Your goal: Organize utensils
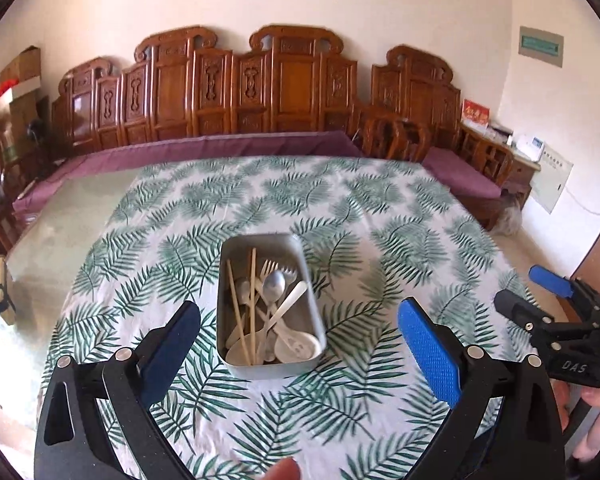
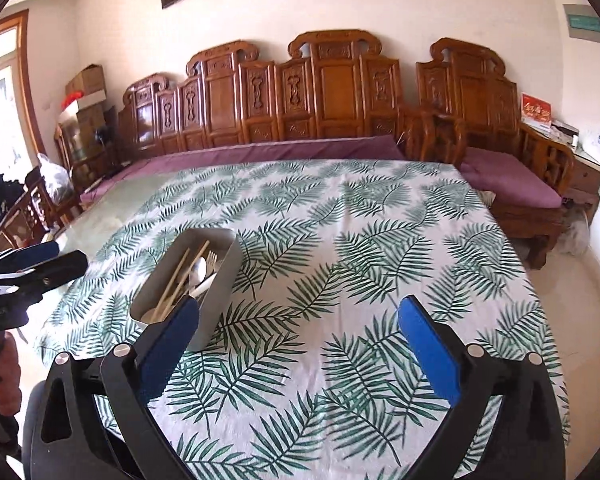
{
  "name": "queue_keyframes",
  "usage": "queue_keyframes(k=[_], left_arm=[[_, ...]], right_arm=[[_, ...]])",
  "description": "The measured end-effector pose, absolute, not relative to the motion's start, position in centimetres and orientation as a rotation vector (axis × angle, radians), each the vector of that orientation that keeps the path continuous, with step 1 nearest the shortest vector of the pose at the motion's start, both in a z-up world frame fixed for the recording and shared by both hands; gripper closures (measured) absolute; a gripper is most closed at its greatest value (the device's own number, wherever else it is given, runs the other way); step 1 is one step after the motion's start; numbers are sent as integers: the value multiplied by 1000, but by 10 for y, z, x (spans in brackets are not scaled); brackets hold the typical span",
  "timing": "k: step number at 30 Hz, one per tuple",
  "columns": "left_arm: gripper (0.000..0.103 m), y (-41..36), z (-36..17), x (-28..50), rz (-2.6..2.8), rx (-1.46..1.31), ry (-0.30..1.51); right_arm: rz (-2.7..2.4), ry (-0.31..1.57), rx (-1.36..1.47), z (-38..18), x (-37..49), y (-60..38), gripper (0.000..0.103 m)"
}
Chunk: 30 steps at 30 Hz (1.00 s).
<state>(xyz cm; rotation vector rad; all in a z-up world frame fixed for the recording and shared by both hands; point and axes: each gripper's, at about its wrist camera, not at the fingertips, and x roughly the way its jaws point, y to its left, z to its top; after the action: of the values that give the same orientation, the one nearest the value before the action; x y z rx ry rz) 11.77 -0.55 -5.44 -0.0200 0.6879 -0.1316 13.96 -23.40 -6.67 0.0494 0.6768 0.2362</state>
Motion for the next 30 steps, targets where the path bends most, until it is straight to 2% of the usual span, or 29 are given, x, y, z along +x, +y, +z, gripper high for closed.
queue_keyframes(k=[14,30], left_arm=[[8,-19,2,67,-116,-3,573],[8,-29,68,21,-77,26,414]], right_arm=[[226,559,62,-15,90,-246,3],[225,341,55,67,34,-250,3]])
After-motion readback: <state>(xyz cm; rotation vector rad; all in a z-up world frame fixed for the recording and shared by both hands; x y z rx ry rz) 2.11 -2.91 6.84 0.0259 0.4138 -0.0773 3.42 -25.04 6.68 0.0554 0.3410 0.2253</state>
